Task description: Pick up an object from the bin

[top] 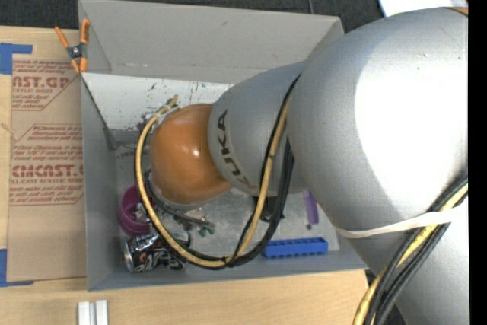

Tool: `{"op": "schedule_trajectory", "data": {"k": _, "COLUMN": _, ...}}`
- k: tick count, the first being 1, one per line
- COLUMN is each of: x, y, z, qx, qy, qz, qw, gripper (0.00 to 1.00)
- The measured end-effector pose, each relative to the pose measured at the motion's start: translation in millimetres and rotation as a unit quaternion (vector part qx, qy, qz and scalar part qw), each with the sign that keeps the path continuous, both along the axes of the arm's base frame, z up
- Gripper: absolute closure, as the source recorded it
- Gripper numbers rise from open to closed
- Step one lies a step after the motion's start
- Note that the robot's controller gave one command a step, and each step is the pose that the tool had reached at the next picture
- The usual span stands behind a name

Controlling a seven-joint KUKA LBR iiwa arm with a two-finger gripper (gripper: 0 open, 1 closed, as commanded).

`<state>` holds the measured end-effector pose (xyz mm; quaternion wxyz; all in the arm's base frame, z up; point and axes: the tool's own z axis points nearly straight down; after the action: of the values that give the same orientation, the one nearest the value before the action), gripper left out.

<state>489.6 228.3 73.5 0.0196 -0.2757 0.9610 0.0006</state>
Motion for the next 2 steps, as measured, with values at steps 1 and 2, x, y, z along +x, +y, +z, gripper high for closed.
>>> {"op": "schedule_trajectory", "data": {"k": 1, "x": 0.0, "y": 0, "z": 0, "qx": 0.000, "qy": 0.0002, "qz": 0.000, "qw": 1.0000, "gripper": 1.00}}
{"op": "schedule_trajectory", "data": {"k": 2, "x": -1.8, "y": -1, "z": 13, "qx": -0.002, "qy": 0.0030, "qz": 0.000, "qw": 1.0000, "gripper": 1.00}}
